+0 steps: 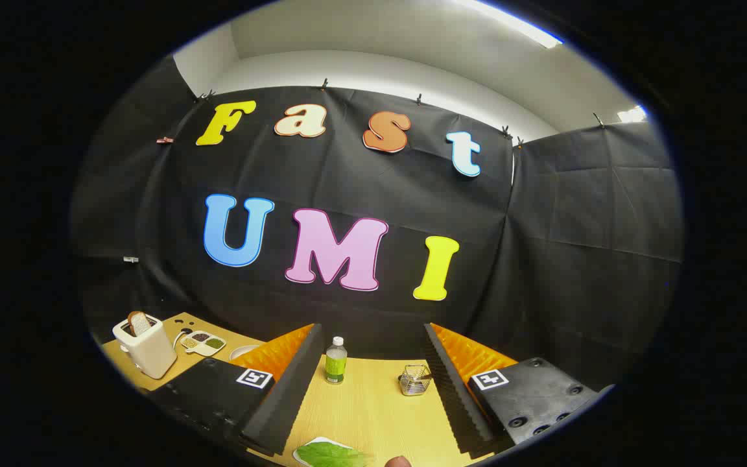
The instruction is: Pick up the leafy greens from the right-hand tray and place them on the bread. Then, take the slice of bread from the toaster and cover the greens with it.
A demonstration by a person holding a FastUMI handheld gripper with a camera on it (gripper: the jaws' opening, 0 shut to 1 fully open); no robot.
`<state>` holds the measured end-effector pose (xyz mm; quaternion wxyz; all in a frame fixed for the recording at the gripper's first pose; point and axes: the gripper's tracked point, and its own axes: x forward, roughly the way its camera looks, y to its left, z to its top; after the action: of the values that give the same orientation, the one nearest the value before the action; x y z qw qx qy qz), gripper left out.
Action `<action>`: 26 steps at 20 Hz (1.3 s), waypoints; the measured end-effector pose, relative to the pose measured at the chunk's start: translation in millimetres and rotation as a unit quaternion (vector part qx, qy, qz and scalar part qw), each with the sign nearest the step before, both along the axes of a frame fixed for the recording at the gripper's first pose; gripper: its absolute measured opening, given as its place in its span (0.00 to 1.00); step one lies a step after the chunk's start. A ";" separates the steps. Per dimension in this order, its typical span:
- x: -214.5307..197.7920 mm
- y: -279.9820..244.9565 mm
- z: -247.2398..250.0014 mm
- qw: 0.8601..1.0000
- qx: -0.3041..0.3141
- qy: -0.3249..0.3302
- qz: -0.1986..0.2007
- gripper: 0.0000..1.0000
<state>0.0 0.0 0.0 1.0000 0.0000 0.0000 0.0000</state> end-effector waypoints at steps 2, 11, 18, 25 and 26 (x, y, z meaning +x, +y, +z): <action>0.3 0.1 0.4 1.000 -0.001 -0.001 0.000 0.95; 2.6 6.9 -3.5 1.000 0.002 0.003 0.015 0.95; 5.3 27.7 -36.6 0.996 -0.010 0.058 0.071 0.95; -7.7 54.1 -151.4 0.958 -0.051 0.235 0.158 0.95; -14.1 55.6 -171.9 0.946 -0.060 0.268 0.171 0.95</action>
<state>-14.1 55.6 -171.9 0.9464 -0.0597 0.2677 0.1708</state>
